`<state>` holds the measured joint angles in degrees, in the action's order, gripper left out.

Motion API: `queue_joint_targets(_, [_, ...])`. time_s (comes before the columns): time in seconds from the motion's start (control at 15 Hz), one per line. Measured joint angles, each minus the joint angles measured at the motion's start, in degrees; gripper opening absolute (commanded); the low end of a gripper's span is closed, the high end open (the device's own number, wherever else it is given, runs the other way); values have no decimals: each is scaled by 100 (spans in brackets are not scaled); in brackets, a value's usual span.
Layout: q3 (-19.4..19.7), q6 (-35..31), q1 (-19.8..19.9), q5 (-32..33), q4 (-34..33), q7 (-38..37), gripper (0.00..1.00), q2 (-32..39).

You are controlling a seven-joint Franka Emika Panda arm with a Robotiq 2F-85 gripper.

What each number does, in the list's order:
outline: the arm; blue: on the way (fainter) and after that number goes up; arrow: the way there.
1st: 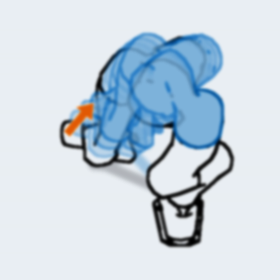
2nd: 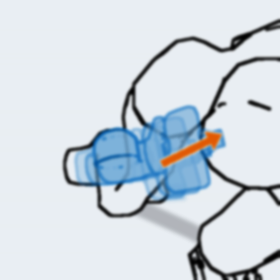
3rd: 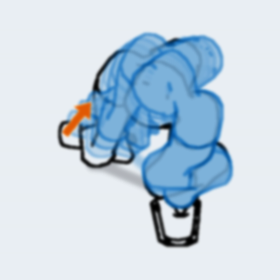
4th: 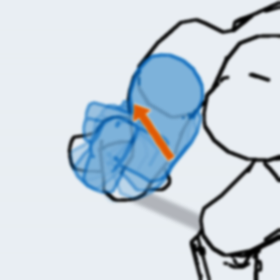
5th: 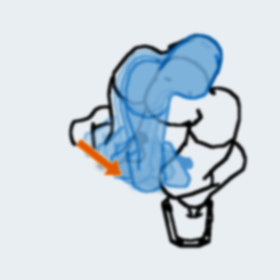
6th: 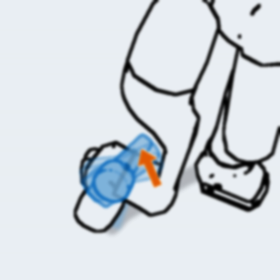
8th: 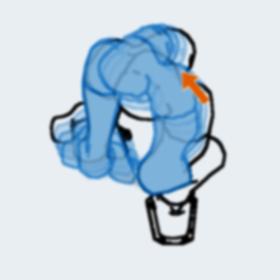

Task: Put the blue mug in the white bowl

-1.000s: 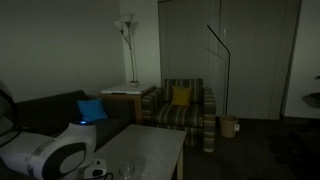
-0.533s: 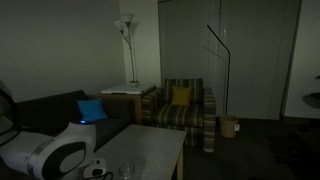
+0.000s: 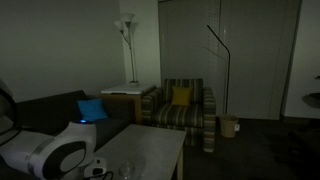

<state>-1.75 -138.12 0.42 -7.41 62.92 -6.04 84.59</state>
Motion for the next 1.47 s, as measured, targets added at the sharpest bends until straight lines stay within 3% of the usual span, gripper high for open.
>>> queue_joint_targets(0.2, [-22, -20, 0, -1, -63, 5, 99, -6])
queue_joint_targets(0.67, [-270, -114, 15, -18, -140, 118, 100, -71])
queue_joint_targets(1.13, [-675, -133, 396, -222, 1162, 176, 100, -599])
queue_joint_targets(1.47, [-712, -141, 448, -224, 1269, 186, 100, -648])
